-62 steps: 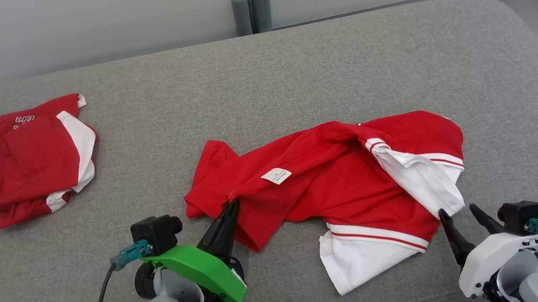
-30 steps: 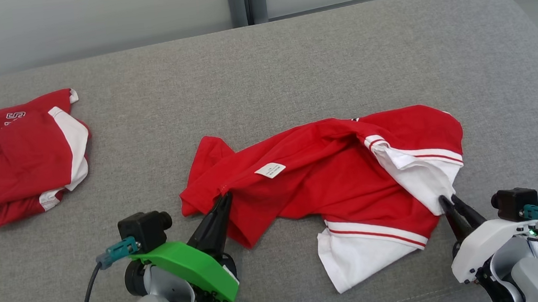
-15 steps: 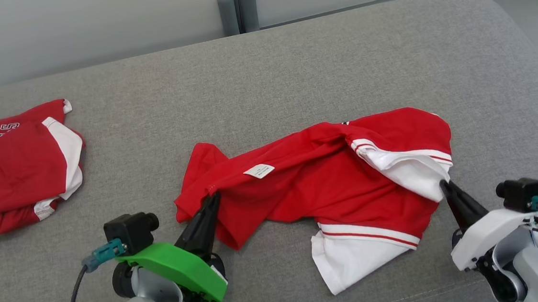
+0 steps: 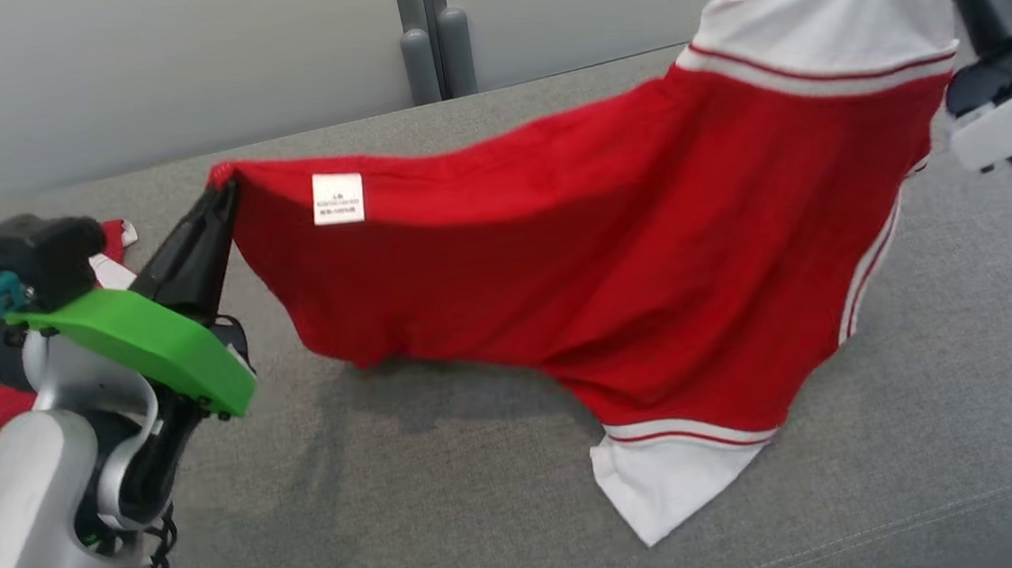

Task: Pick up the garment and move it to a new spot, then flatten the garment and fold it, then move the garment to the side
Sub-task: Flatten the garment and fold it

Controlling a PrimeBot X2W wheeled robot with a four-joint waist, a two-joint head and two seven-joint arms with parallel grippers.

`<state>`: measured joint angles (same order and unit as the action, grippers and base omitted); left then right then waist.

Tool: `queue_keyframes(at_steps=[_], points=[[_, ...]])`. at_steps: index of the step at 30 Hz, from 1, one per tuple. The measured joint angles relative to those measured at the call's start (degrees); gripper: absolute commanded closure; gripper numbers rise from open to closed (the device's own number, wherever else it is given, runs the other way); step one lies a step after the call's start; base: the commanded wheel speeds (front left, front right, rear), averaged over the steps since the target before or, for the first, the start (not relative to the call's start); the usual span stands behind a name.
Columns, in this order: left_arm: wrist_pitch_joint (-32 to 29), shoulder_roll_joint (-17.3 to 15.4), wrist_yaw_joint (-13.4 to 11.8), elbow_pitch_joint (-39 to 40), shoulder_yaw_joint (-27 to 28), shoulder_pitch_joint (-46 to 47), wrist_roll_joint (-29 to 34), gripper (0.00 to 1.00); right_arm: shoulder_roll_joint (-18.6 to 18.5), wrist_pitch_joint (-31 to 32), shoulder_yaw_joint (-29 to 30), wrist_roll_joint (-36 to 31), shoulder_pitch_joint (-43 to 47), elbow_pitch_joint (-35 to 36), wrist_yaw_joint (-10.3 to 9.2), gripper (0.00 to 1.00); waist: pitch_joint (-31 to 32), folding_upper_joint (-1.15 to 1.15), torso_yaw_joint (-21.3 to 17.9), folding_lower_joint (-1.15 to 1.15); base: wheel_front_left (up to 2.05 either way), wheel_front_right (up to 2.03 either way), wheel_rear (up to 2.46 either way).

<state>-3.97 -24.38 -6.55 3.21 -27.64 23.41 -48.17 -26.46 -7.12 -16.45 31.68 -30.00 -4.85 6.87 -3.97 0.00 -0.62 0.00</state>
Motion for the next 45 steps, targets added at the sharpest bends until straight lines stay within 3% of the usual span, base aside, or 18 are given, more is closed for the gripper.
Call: queue_keyframes(at_steps=[5,6,9,18,23,28,34,37,38,40,42,45], points=[[-6.26,-3.34,1.26,3.45,0.56,4.12,-1.41,1.00,-3.96,4.37,1.45,3.59,-5.72,5.04,0.19,1.00,1.98,0.00,-0.38,0.00,0.00,0.00,0.00],[-9.28,-4.37,2.48,5.16,0.31,4.75,-3.12,1.00,-4.95,5.73,2.01,5.57,-6.53,7.23,0.19,1.00,2.90,0.00,-0.56,0.00,0.00,0.00,0.00],[-13.06,-5.80,3.03,8.44,0.66,4.78,-6.67,1.00,-6.25,7.60,3.21,9.79,-6.55,11.28,0.19,1.00,4.40,0.00,-0.87,0.00,0.00,0.00,0.00],[-21.37,-7.94,1.92,22.86,7.46,4.75,-20.47,1.00,-13.83,15.43,11.89,19.95,-4.89,23.39,0.18,1.00,6.89,0.00,-2.63,0.00,0.00,0.00,0.00],[-25.98,-9.96,0.43,26.99,10.93,5.29,-24.47,1.00,-16.13,20.17,16.73,26.29,-3.81,25.79,-1.70,1.00,5.17,0.00,-3.11,0.00,0.00,0.00,0.00],[-30.43,-10.82,-0.21,22.43,11.09,7.67,-26.66,1.00,-14.06,24.46,13.97,31.34,-3.54,23.62,-2.88,1.00,1.89,0.00,-3.01,0.00,0.00,0.00,0.00],[-33.84,-10.26,-0.59,9.75,7.30,12.50,-24.47,1.00,-6.47,27.82,4.92,32.75,-7.88,17.17,-5.12,1.00,-2.52,0.00,-2.14,0.00,0.00,0.00,0.00],[-33.62,-8.78,-0.59,2.97,5.80,18.29,-19.36,1.00,-1.49,27.48,2.47,30.20,-15.97,12.67,-8.39,1.00,-4.76,0.00,-1.35,0.00,0.00,0.00,0.00],[-32.86,-8.46,-0.59,0.76,5.13,20.51,-16.23,1.00,0.48,26.61,2.52,29.08,-19.09,10.85,-10.35,1.00,-5.53,0.00,-1.05,0.00,0.00,0.00,0.00],[-31.41,-8.37,-0.59,-1.87,3.41,24.77,-9.42,1.00,2.12,25.25,0.70,23.35,-25.08,8.43,-12.65,1.00,-7.07,0.00,-0.41,0.00,0.00,0.00,0.00],[-27.20,-5.25,-0.59,-3.97,4.57,29.55,-5.13,1.00,4.41,23.06,0.03,18.41,-31.62,7.32,-14.39,1.00,-8.58,0.00,0.23,0.00,0.00,0.00,0.00],[-19.74,0.59,-0.59,-4.64,6.61,39.25,-0.01,1.00,8.14,20.13,-1.29,13.21,-42.33,6.04,-14.46,1.00,-10.96,0.00,1.10,0.01,0.00,0.00,0.00]])
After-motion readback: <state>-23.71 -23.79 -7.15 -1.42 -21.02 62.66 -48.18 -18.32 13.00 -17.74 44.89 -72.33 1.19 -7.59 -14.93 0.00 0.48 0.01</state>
